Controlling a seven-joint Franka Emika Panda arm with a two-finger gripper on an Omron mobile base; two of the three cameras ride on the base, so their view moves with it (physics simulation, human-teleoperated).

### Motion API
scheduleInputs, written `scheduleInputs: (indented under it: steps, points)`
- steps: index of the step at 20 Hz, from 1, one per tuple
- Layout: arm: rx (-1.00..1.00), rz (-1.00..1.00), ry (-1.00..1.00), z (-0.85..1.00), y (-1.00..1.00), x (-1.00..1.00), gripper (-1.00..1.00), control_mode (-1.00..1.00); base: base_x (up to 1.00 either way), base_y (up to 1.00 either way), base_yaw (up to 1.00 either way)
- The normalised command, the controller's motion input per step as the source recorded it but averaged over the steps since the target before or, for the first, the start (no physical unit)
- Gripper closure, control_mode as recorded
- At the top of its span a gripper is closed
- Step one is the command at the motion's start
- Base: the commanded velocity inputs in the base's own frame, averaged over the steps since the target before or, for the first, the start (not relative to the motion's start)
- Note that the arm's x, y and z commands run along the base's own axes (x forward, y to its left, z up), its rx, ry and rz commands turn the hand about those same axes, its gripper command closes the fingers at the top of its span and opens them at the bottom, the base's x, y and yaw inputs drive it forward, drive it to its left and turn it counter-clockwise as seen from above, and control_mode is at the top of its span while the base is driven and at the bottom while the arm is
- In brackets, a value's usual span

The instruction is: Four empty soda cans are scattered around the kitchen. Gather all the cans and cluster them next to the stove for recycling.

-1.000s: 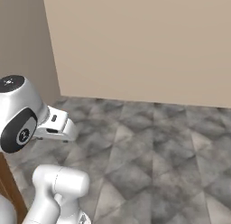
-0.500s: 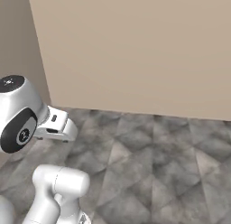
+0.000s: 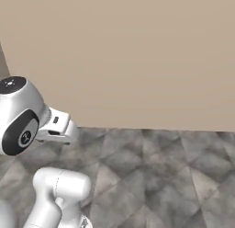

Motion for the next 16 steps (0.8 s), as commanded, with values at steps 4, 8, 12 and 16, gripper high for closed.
scheduleInputs:
  steps: [4, 8, 12, 16]
  points:
    - [0.0, 0.0, 0.0, 0.0, 0.0, 0.0, -1.0, 1.0, 0.86, 0.0, -0.62]
    - [0.0, 0.0, 0.0, 0.0, 0.0, 0.0, -1.0, 1.0, 0.61, 0.0, -0.72]
    - [0.0, 0.0, 0.0, 0.0, 0.0, 0.0, -1.0, 1.0, 0.51, 0.0, -0.77]
    - [0.0, 0.0, 0.0, 0.0, 0.0, 0.0, -1.0, 1.0, 0.51, 0.06, -0.77]
